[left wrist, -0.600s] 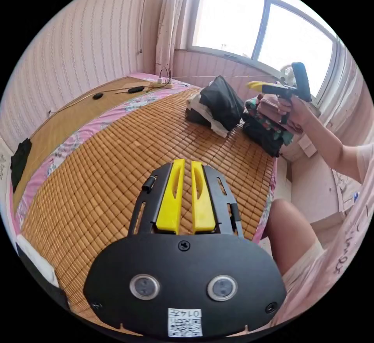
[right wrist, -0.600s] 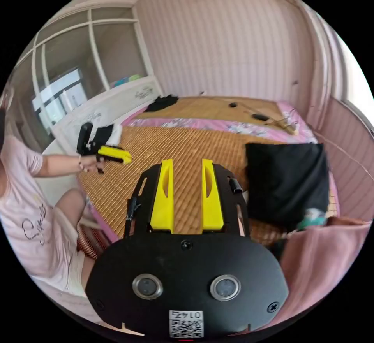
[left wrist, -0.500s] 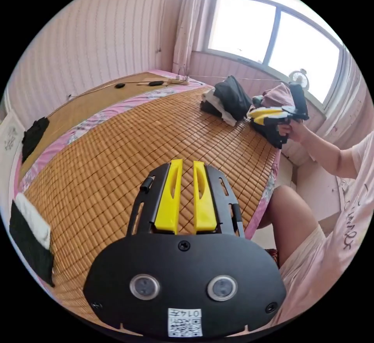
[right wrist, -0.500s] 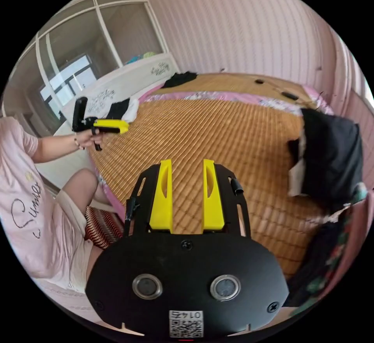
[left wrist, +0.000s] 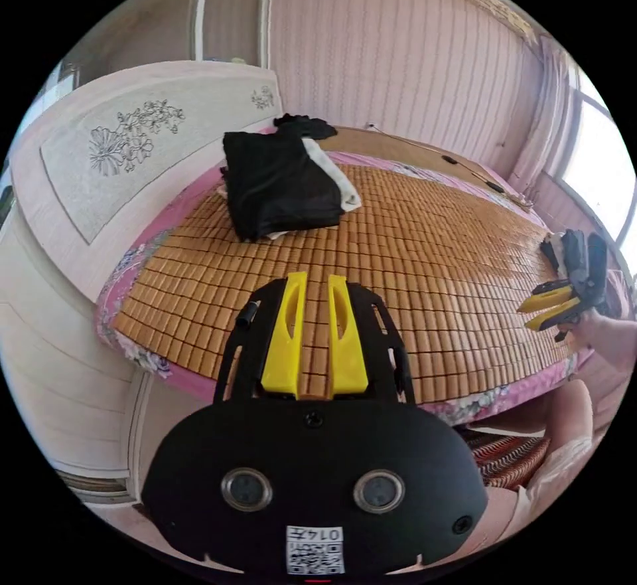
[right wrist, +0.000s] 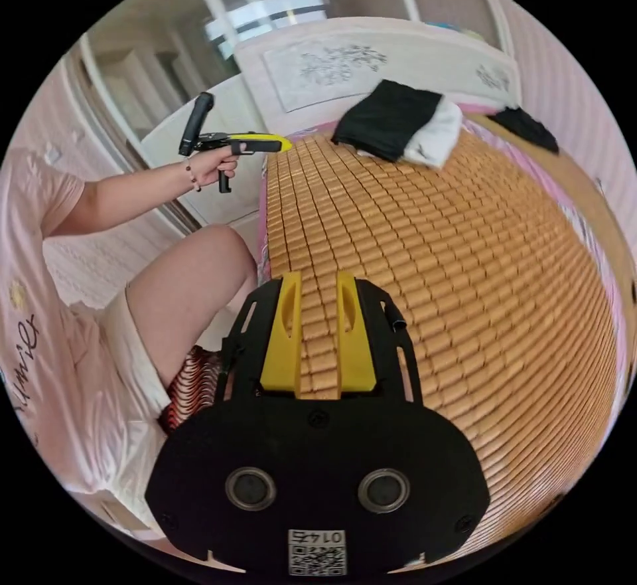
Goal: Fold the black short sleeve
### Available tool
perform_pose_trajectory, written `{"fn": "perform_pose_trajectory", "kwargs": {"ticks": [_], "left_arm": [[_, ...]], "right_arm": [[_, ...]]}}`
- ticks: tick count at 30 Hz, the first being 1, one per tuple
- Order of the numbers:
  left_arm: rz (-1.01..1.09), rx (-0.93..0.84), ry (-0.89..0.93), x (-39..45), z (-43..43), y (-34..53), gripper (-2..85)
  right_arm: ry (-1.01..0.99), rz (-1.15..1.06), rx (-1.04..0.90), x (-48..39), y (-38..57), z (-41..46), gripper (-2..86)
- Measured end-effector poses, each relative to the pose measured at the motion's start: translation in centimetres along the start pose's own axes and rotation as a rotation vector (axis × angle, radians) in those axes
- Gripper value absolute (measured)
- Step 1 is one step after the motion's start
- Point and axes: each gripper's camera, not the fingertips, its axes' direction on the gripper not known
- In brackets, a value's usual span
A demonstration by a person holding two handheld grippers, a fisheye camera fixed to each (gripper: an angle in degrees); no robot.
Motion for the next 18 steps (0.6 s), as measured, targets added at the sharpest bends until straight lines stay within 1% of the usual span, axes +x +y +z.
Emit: {"fn": "perform_pose_trajectory", "kwargs": {"ticks": [2,4,5,7,8,10,13,15,18], "left_arm": [[-0.063,-0.004,-0.042,-4.2,0.7,0.9,5.7],[-0.131,0.012,0.003,-7.8,1.4,1.5,6.1],[-0.155,0.031,0.028,-9.7,1.9,1.8,6.3],[-0.150,0.030,0.035,-11.5,3.3,1.8,6.9],[-0.144,0.021,0.046,-12.4,4.4,1.7,7.6],[-0.152,0.001,0.080,-13.8,6.2,1.3,8.7],[-0.207,0.007,0.137,-16.6,8.2,0.7,9.9],[-0.237,0.054,0.186,-18.7,8.8,0.6,10.9],[-0.222,0.085,0.233,-20.3,9.3,-0.2,11.5]], "right_arm": [[0.003,-0.075,-0.041,0.1,-5.3,1.6,10.9],[0.040,-0.166,-0.034,-0.3,-12.5,3.3,10.8],[0.058,-0.191,-0.027,-0.6,-14.3,3.8,10.8],[0.137,-0.279,-0.036,-1.7,-21.5,6.3,10.6],[0.168,-0.291,-0.064,-2.0,-23.3,7.3,10.6],[0.280,-0.274,-0.212,-3.0,-30.0,11.5,10.3],[0.297,-0.316,-0.282,-4.3,-35.6,15.8,9.7],[0.336,-0.346,-0.299,-5.1,-37.9,17.8,9.5],[0.438,-0.312,-0.259,-4.6,-40.2,20.2,8.5]]}}
